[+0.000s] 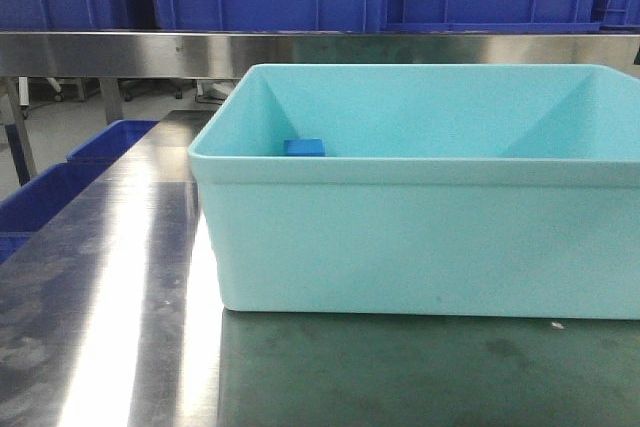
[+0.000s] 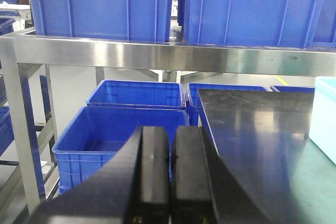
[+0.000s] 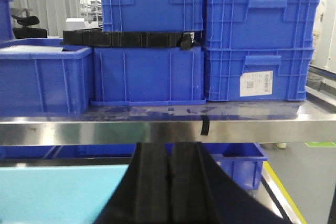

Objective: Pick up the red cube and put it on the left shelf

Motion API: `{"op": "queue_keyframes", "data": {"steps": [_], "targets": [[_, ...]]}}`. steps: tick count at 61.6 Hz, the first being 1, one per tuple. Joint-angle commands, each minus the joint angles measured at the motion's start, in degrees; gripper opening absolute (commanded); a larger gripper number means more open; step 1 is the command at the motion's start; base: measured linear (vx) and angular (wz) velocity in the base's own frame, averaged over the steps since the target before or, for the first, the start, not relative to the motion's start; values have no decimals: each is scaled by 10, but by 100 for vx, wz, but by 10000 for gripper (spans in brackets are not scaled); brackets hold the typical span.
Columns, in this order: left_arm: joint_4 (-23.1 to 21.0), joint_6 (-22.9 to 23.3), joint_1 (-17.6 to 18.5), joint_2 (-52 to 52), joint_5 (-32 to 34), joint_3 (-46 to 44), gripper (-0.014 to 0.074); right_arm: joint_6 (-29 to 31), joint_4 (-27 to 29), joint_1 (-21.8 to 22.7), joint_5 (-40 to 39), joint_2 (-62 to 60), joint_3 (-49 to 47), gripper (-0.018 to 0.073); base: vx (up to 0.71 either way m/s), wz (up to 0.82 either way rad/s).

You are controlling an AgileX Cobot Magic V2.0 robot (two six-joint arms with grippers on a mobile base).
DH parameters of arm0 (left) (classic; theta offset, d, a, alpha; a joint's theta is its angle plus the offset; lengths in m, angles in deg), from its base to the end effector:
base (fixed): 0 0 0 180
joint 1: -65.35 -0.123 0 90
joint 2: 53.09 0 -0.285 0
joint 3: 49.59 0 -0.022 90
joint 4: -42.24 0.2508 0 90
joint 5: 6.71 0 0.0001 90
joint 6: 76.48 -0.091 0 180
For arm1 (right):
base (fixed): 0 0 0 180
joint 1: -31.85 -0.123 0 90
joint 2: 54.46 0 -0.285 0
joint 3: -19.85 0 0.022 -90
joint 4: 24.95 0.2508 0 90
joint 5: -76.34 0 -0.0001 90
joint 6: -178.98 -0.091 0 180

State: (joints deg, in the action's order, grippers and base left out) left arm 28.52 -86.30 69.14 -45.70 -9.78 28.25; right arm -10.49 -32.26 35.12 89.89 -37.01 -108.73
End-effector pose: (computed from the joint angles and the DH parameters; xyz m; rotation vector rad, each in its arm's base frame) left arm 0.0562 -0.0049 0.2052 0.0089 1.5407 -0.1161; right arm 0.0441 -0.0052 0.3315 0.0950 1.4337 -0.0344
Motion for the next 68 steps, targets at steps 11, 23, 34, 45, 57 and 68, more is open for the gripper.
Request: {"op": "queue_keyframes", "data": {"steps": [11,23,34,45,57,68], "targets": [[-1,0,2,-7,48,14,101,14,-9,-47,98,246,-255,56,0,0],[-1,0,2,-7,48,14,102,48,-9,-164,228,417,-393,225,-1,-4],[-1,0,2,-7,48,14,102,47,-8,-252,283,544,-466,404,0,1],[-1,0,2,-7,48,14,102,43,19,-300,305,645,-489,476,1,4],[-1,0,2,-7,48,14,102,35,56,-307,308,735,-489,494,0,0],[-1,0,2,-7,48,14,102,35,57,-307,300,790,-489,515,0,0]]}}
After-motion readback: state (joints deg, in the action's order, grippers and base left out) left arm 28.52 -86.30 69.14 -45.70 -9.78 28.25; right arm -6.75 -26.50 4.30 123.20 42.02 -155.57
